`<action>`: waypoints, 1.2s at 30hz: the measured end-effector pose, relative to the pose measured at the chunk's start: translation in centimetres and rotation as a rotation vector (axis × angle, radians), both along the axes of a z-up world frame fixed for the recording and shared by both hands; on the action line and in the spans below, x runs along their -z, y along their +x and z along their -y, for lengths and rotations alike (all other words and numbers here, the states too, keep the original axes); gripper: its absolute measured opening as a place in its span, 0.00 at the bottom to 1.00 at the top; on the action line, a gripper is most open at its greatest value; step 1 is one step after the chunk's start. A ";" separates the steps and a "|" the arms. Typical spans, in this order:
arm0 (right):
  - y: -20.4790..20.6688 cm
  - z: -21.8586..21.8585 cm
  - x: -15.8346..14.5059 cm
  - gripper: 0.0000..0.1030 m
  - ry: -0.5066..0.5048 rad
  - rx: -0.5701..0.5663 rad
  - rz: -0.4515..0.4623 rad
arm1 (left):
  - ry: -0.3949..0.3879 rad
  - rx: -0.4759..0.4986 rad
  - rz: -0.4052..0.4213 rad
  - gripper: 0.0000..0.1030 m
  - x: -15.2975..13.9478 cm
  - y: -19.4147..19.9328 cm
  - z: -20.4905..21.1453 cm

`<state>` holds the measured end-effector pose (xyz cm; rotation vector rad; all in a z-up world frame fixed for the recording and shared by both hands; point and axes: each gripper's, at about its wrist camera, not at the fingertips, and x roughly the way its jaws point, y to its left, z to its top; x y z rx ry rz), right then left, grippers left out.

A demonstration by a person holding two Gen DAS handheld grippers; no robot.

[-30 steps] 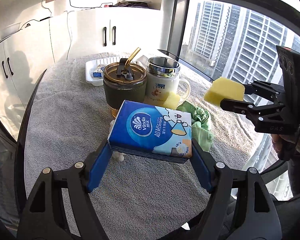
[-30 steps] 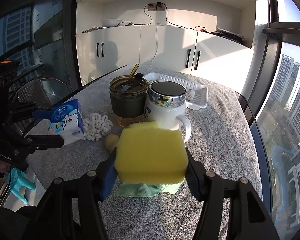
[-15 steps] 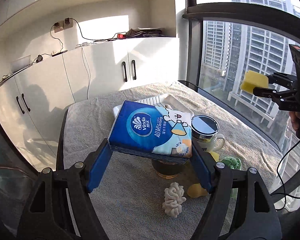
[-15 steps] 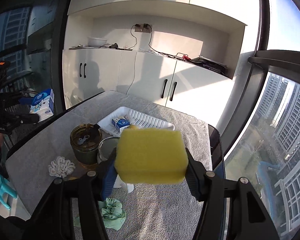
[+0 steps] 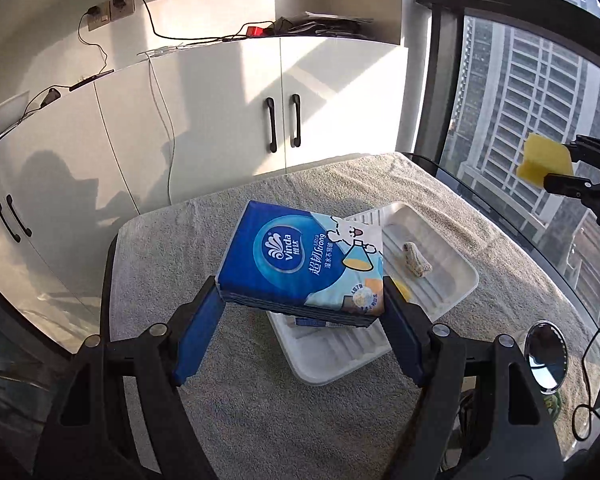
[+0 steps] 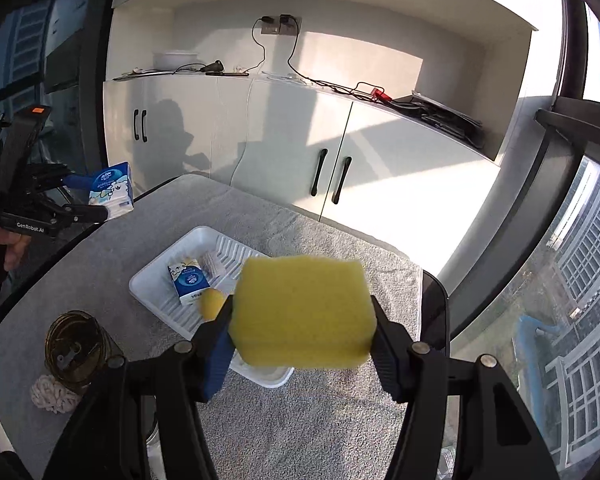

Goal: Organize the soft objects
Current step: 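Carry the sponge and tissue pack to the white tray and release both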

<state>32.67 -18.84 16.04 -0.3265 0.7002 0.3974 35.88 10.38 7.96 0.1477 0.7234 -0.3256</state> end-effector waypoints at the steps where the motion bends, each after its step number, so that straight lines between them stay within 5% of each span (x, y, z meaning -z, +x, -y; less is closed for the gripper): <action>1: 1.1 -0.3 0.6 0.61 -0.002 -0.004 -0.010 | 0.004 0.006 -0.009 0.72 0.7 0.8 0.4; 15: 12.2 -5.5 11.7 0.61 -0.043 -0.119 -0.183 | 0.060 0.127 -0.114 0.73 8.8 8.1 5.8; 25: 14.7 -8.3 18.2 0.61 -0.092 -0.143 -0.264 | 0.081 0.133 -0.158 0.74 11.4 9.5 7.2; 32: 14.4 -8.6 18.9 0.63 -0.097 -0.140 -0.277 | 0.099 0.111 -0.156 0.82 11.2 9.6 7.3; 36: 13.9 -8.8 18.6 0.77 -0.103 -0.147 -0.280 | 0.083 0.118 -0.142 0.94 10.7 9.3 7.2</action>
